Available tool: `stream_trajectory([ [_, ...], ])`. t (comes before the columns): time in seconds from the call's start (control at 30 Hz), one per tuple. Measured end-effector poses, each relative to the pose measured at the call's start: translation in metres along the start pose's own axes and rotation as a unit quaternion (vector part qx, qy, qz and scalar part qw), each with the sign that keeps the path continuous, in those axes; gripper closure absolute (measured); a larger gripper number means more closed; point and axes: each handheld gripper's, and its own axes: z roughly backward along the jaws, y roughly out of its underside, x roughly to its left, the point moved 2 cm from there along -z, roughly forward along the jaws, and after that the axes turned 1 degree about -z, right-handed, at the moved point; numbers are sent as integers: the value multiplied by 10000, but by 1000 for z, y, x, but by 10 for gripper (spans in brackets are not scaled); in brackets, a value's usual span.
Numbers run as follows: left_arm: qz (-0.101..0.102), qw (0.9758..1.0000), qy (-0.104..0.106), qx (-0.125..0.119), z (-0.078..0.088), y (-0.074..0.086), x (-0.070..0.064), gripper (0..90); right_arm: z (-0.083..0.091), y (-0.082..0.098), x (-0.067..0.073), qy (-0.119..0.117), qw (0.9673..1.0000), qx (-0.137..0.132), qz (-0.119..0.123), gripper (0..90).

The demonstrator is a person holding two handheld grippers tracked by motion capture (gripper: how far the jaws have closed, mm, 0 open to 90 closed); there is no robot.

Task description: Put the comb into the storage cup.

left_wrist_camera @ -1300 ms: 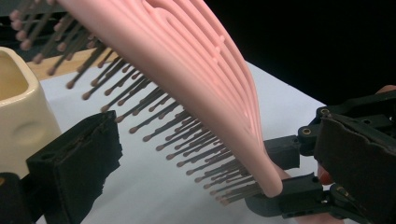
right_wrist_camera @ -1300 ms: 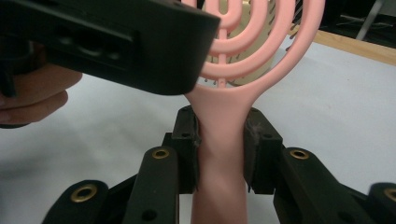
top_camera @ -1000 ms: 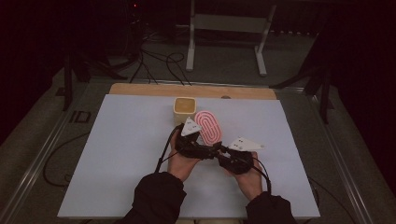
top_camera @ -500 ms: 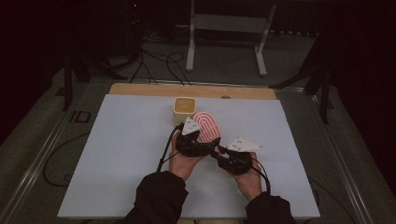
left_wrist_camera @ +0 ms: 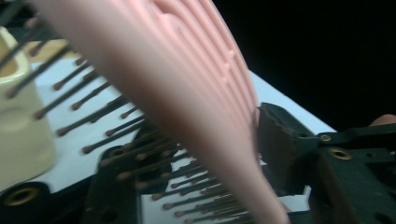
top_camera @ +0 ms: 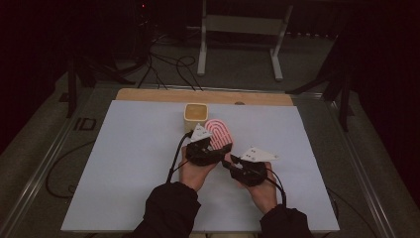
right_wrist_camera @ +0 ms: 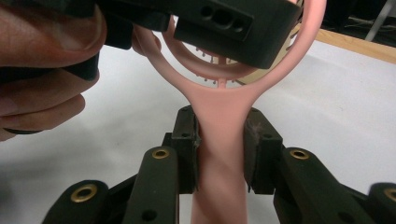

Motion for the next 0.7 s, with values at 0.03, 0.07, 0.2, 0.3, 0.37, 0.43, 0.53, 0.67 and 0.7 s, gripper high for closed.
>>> stream_trajectory([
  [0.03, 6, 10000, 12, 10, 0, 0, 0, 502, 0, 0, 0, 0, 10000, 7, 0, 696],
  [0.07, 22, 10000, 16, 16, -1, 0, 0, 507, 0, 0, 0, 5, 10000, 9, 1, 697],
  [0.2, 44, 10000, 68, -7, -1, 1, 0, 533, -1, 1, 0, -35, 10000, 5, -36, 697],
  [0.3, 67, 9999, 123, -6, -1, 1, 0, 559, -1, 1, 0, -51, 10000, 13, -30, 697],
  [0.37, 87, 9999, 138, -7, -2, 1, -1, 574, -1, 1, 0, -46, 10000, 28, -20, 697],
  [0.43, 100, 9998, 186, -3, -2, 2, -1, 585, -2, 2, -1, -35, 10000, 55, -14, 697],
  [0.53, 114, 9997, 228, -5, -3, 2, -2, 598, -3, 3, -1, -29, 10000, 64, -21, 697],
  [0.67, 174, 9993, 338, -39, -3, 2, -2, 614, -4, 3, -1, -23, 10000, 66, -7, 697],
  [0.7, 185, 9992, 363, -52, -2, 2, -3, 618, -4, 3, -1, -28, 10000, 59, 1, 696],
])
